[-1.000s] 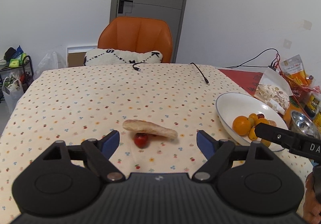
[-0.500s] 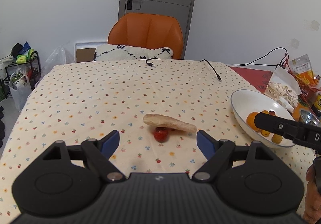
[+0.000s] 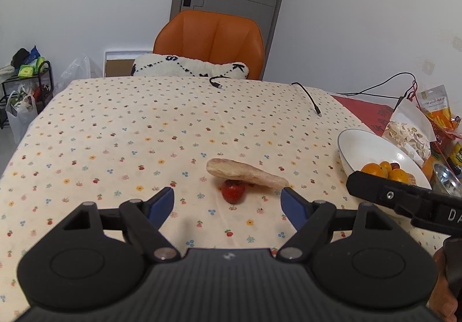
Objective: Organize fruits
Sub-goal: 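Move both open grippers back toward the red tomato and bread roll, then grasp the red cherry tomato with the left gripper while the right gripper grasps a grapefruit segment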
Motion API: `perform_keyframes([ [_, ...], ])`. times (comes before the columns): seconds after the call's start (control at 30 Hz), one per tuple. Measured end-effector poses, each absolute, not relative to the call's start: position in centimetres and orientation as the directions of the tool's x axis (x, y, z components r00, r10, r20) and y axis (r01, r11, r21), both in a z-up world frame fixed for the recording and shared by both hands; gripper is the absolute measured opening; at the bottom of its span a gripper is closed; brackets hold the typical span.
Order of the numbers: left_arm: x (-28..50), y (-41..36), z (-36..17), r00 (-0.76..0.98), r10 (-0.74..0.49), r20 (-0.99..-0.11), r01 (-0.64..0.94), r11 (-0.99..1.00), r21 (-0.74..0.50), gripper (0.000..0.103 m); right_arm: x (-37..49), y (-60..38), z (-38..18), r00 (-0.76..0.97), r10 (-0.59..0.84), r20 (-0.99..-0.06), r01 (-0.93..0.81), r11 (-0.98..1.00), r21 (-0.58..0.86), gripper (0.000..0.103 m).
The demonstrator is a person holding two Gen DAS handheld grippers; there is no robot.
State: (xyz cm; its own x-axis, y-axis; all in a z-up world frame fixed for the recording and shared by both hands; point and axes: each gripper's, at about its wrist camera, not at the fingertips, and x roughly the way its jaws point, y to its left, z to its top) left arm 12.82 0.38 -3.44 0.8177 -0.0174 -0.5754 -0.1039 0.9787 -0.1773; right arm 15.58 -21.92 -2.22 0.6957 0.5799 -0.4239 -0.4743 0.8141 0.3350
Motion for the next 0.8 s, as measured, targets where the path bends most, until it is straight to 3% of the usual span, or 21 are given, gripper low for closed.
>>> perform_keyframes([
  [0.1,13.4,0.3,-4.0,0.814,-0.027,-0.58,-0.096,0.979,-0.181,0.075,15.8,-21.5,-2.4,0.689,0.583,-0.431,-0.477,0.812,0.335,0.077],
  [0.33,14.9,0.5,-5.1,0.808,-0.043,-0.588,-0.089,0.977,-0.194,0.053,16.5,-20.9,-3.1,0.676,0.581,-0.453,-0.474,0.814,0.337,0.07],
  [0.8,16.6,0.7,-5.9,0.814,-0.079,-0.576,-0.05,0.977,-0.205,0.033,17.9,-18.5,-3.4,0.642,0.599,-0.478,-0.505,0.8,0.323,0.058],
])
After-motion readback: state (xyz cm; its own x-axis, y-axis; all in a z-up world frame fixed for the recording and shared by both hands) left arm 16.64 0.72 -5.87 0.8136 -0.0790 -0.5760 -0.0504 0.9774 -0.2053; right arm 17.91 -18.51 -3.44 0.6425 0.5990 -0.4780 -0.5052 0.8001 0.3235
